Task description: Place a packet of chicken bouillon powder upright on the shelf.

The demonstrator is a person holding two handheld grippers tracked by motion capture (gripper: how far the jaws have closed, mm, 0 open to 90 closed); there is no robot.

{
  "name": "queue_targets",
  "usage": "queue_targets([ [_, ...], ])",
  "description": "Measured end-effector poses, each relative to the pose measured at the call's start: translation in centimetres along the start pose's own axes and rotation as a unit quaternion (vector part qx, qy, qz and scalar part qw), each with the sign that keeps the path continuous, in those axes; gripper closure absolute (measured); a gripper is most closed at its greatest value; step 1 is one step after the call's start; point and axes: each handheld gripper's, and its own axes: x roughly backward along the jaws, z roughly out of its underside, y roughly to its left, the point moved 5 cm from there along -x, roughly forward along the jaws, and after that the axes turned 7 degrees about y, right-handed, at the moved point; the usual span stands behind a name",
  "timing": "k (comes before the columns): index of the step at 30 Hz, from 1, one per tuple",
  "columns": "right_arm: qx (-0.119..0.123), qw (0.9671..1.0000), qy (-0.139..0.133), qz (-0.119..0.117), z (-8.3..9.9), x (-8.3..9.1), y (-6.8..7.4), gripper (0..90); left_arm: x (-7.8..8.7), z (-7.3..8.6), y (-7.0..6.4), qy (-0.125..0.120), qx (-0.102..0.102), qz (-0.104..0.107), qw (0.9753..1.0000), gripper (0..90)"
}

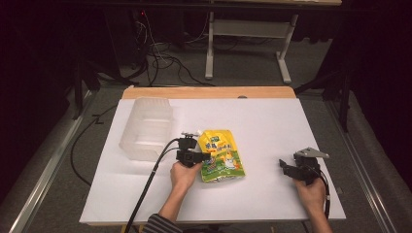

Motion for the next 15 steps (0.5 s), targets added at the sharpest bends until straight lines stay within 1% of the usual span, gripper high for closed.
queue_targets([
  [3, 0.0, 1.0, 0.0, 0.0, 0.0, 0.0, 0.01, 36.0, 0.03, 0.03, -0.01, 0.001, -0.004, 0.001, 1.0, 86.7],
  [4, 0.001, 1.0, 0.0, 0.0, 0.0, 0.0, 0.01, 35.9, -0.01, 0.01, -0.13, -0.005, -0.005, 0.002, 1.0, 87.5],
  [7, 0.001, 1.0, 0.0, 0.0, 0.0, 0.0, 0.0, 35.9, 0.0, 0.02, -0.15, -0.006, -0.007, 0.002, 1.0, 88.1],
  [8, 0.001, 1.0, 0.0, 0.0, 0.0, 0.0, 0.01, 35.9, 0.07, 0.05, -0.16, -0.004, -0.013, 0.002, 0.9999, 88.6],
  [12, 0.0, 1.0, 0.0, 0.0, 0.0, 0.0, 0.01, 36.0, 0.09, 0.08, -0.34, -0.011, -0.019, 0.0, 0.9998, 89.4],
  [13, 0.001, 1.0, 0.0, 0.0, -0.01, 0.0, 0.0, 36.0, 0.13, 0.1, -0.34, -0.009, -0.023, 0.0, 0.9997, 89.6],
  [15, 0.001, 1.0, 0.0, 0.0, -0.01, 0.0, 0.0, 36.0, 0.17, 0.12, -0.37, -0.009, -0.024, -0.001, 0.9997, 89.9],
])
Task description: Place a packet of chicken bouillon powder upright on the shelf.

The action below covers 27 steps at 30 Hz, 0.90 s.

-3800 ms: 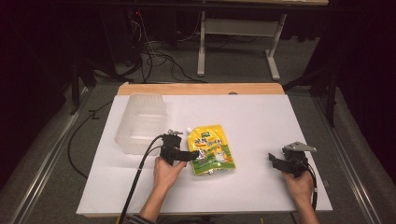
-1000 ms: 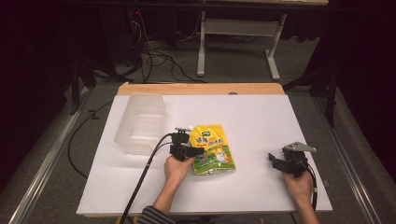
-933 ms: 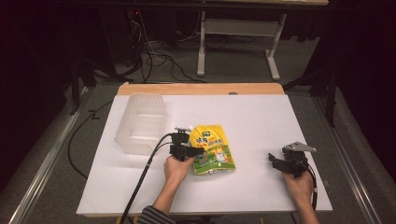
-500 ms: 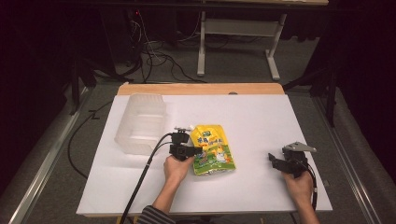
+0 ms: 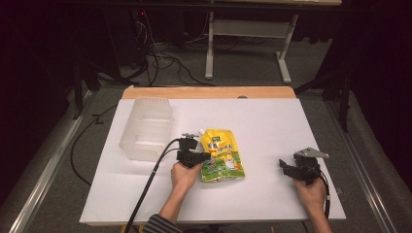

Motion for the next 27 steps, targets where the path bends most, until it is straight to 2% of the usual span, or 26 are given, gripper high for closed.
queue_targets([
  [9, 0.0, 1.0, 0.0, 0.0, 0.0, 0.0, 0.0, 36.0, 0.3, 0.0, -0.5, -0.012, -0.014, -0.004, 0.9998, 90.0],
  [18, 0.0, 1.0, 0.0, 0.0, 0.0, 0.0, 0.0, 36.0, 0.9, 0.0, -1.1, -0.025, -0.038, -0.005, 0.999, 90.0],
  [20, 0.0, 1.0, 0.0, 0.0, 0.0, 0.0, 0.0, 36.1, 1.2, 0.1, -1.3, -0.03, -0.045, -0.008, 0.9985, 90.0],
  [21, 0.0, 1.0, 0.0, 0.0, 0.0, 0.0, 0.0, 36.1, 1.4, 0.1, -1.5, -0.034, -0.055, -0.012, 0.9978, 90.0],
  [22, 0.0, 1.0, 0.0, 0.0, 0.0, 0.0, 0.0, 36.1, 1.4, 0.1, -1.5, -0.034, -0.055, -0.012, 0.9978, 90.0],
  [23, 0.0, 1.0, 0.0, 0.0, 0.0, 0.0, 0.0, 36.0, 1.6, 0.2, -1.6, -0.036, -0.065, -0.017, 0.9971, 90.0],
  [27, 0.0, 1.0, 0.0, 0.0, 0.0, 0.0, 0.0, 36.1, 1.9, 0.3, -1.7, -0.041, -0.078, -0.023, 0.9958, 90.0],
])
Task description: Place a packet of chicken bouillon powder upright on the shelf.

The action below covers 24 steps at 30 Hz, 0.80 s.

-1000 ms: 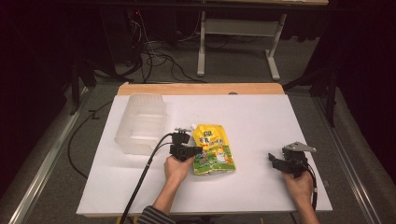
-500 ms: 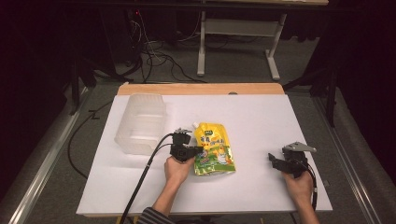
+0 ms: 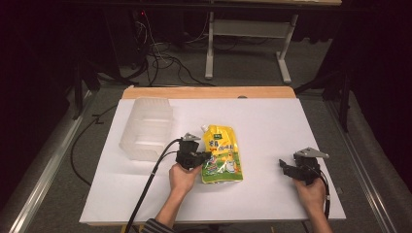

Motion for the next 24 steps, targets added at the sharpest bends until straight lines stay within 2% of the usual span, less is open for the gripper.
queue_targets([
  [7, 0.0, 1.0, 0.0, 0.0, 0.0, 0.0, 0.0, 36.1, 0.6, -0.2, -0.5, -0.009, -0.024, -0.009, 0.9996, 90.0],
  [10, 0.0, 1.0, 0.0, 0.0, 0.0, 0.0, 0.0, 36.0, 1.0, -0.4, -1.1, -0.015, -0.043, -0.015, 0.9989, 90.0],
  [24, 0.0, 1.0, 0.0, 0.001, 0.0, 0.0, 0.0, 36.1, 2.3, -0.7, -2.2, -0.031, -0.082, -0.016, 0.996, 90.0],
])
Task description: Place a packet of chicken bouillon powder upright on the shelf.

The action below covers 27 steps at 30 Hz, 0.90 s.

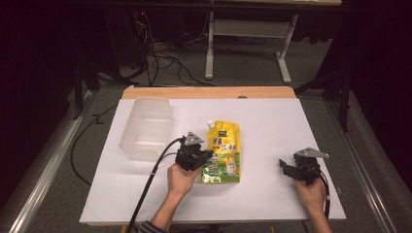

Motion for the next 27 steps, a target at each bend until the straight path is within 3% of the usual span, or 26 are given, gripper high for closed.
queue_targets([
  [7, 0.0, 1.0, 0.0, 0.0, 0.0, 0.0, 0.0, 36.1, 0.7, -0.3, -0.4, 0.003, -0.027, -0.004, 0.9996, 90.0],
  [9, 0.0, 1.0, 0.0, 0.0, 0.0, 0.0, 0.0, 36.0, 0.6, -0.4, -0.6, -0.007, -0.02, -0.004, 0.9998, 90.0],
  [14, 0.0, 1.0, 0.0, 0.0, 0.0, 0.0, 0.0, 36.1, 1.0, -0.8, -1.1, -0.014, -0.037, -0.007, 0.9992, 90.0],
  [27, 0.0, 1.0, 0.0, 0.0, 0.0, 0.0, 0.0, 36.1, 2.1, -1.3, -1.5, -0.023, -0.046, -0.004, 0.9987, 90.0],
])
